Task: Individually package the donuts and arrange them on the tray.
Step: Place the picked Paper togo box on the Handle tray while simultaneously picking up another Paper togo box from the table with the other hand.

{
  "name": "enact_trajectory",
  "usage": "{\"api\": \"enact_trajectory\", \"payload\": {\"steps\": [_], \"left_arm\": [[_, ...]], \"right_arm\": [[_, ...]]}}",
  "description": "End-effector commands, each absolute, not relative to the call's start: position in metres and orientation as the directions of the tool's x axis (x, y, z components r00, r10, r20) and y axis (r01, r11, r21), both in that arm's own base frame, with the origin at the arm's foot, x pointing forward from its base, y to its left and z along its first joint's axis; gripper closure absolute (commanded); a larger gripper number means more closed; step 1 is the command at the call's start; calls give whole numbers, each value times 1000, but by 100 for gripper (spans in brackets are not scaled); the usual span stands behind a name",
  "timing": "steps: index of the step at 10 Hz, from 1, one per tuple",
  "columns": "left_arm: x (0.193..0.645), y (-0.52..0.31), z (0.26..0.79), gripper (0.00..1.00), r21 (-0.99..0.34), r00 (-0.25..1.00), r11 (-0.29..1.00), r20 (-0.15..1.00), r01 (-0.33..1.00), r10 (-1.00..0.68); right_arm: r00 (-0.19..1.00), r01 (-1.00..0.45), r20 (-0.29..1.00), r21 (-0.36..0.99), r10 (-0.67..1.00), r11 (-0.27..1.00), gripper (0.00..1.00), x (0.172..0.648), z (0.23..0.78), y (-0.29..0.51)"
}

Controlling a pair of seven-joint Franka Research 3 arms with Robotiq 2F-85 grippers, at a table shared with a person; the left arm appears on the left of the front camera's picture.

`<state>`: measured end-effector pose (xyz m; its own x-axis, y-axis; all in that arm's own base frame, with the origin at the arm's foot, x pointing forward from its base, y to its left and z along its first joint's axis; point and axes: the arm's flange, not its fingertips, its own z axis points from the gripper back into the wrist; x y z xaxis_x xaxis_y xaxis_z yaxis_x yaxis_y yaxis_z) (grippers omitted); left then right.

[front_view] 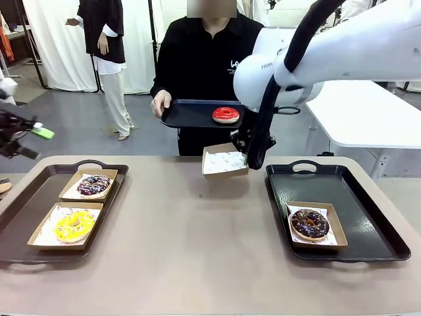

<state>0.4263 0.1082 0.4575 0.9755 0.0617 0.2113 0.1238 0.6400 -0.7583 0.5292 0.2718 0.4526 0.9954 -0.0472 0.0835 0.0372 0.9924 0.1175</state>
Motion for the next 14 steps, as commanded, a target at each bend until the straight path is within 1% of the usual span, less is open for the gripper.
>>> {"api": "enact_trajectory", "payload": {"steps": [1, 3, 6, 7, 9, 10, 11, 14], "left_arm": [[402, 139, 440, 4, -841, 972, 537, 175, 67, 153], [364, 179, 423, 4, -901, 958, 433, 150, 30, 245], [326, 198, 397, 4, -928, 932, 372, 131, -5, 338], [319, 200, 392, 4, -933, 926, 359, 125, -12, 356], [317, 202, 391, 4, -929, 923, 368, 114, -31, 367], [319, 202, 392, 4, -919, 921, 391, 115, -43, 371], [319, 206, 388, 4, -929, 932, 366, 81, -58, 354], [319, 206, 388, 4, -929, 932, 366, 81, -58, 354]], "right_arm": [[991, 84, 92, 146, -98, 986, 100, 533, 472, 282], [988, 107, 88, 170, -124, 980, 100, 542, 491, 288], [983, 157, 65, 166, -170, 974, 100, 557, 503, 289], [983, 163, 59, 153, -174, 975, 100, 560, 503, 290], [982, 172, 56, 140, -181, 975, 100, 563, 502, 289], [987, 148, 49, 135, -155, 980, 100, 562, 502, 285], [986, 142, 66, 158, -154, 977, 100, 559, 498, 285], [986, 142, 66, 158, -154, 977, 100, 559, 498, 285]]}}
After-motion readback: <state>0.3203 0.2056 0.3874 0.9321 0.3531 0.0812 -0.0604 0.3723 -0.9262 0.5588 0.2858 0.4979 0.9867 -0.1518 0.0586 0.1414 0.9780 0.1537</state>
